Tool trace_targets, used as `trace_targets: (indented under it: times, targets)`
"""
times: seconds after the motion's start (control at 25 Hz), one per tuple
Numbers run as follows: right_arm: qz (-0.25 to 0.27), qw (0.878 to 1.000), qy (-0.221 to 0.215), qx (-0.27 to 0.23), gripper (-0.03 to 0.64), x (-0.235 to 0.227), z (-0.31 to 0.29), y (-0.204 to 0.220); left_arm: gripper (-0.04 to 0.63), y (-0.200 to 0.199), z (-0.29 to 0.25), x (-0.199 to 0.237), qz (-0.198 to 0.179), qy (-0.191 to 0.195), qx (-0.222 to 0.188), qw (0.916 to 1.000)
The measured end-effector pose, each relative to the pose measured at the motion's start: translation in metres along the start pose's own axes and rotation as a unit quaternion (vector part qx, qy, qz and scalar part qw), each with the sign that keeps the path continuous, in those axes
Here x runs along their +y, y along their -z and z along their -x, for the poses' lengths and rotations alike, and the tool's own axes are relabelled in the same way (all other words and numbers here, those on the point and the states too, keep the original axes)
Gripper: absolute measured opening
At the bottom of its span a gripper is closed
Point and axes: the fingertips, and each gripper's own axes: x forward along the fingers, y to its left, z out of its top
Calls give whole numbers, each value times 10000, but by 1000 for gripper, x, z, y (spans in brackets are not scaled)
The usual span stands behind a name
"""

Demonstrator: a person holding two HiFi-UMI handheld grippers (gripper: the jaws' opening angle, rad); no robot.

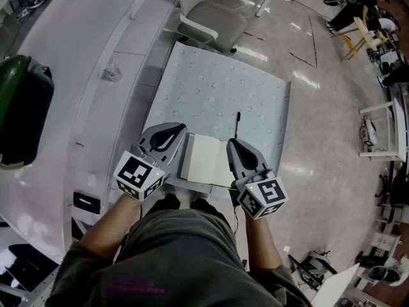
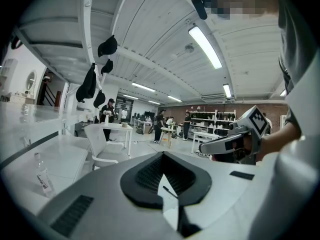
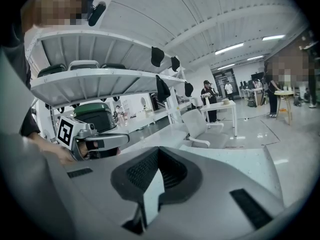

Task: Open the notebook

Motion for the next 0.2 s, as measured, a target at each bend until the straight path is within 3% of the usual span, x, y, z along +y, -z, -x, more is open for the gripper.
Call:
trace_targets:
  times: [0.2]
  targets:
    - [-2, 10000, 6, 5, 3, 3, 0, 2, 0, 2, 2, -1, 16, 15, 11, 10000]
